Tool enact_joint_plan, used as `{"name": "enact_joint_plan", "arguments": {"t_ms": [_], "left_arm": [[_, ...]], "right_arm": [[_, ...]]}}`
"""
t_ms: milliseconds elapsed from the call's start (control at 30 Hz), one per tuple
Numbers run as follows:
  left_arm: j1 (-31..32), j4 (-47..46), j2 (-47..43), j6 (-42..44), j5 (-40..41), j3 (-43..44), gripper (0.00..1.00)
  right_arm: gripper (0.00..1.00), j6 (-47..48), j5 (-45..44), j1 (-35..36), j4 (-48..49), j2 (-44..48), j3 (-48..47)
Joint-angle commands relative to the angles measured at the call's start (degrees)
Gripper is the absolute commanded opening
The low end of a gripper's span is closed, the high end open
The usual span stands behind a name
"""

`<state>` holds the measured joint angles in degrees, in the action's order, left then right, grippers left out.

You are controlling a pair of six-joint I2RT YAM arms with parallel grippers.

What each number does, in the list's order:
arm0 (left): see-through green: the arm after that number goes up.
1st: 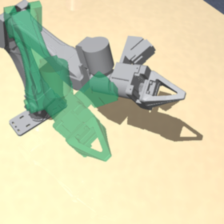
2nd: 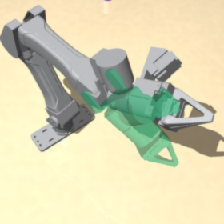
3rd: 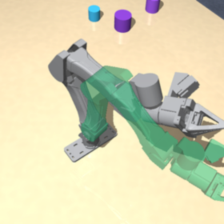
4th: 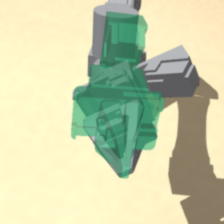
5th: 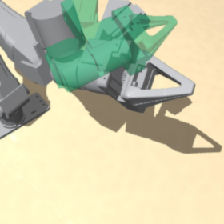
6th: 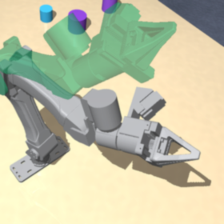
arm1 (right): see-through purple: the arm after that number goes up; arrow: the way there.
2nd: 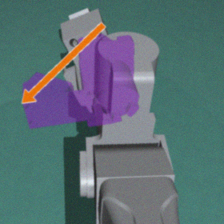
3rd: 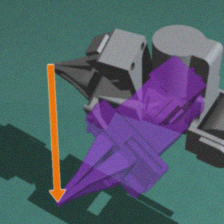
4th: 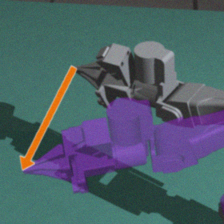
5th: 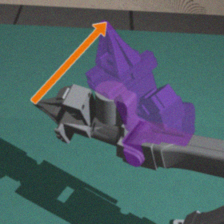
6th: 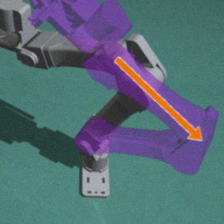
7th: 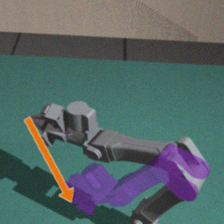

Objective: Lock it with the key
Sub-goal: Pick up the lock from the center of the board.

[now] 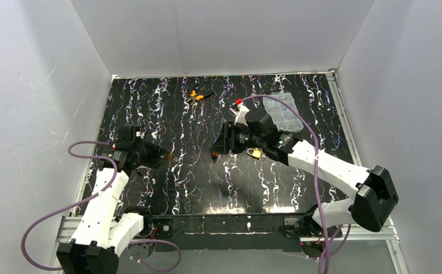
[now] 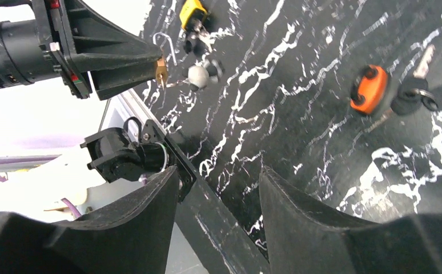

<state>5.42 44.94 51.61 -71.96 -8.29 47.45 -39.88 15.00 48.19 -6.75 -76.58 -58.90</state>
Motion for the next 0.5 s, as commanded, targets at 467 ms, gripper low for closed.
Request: {"name": "enact_joint_plan", "arguments": {"t_ms": [467], "left_arm": [[22.79,0.88,3.78,-12.24,6.25,21.42,0.0]], "right_arm": [[0.63,12.28,-21.37,11.61,17.92,2.73,-6.31]]}}
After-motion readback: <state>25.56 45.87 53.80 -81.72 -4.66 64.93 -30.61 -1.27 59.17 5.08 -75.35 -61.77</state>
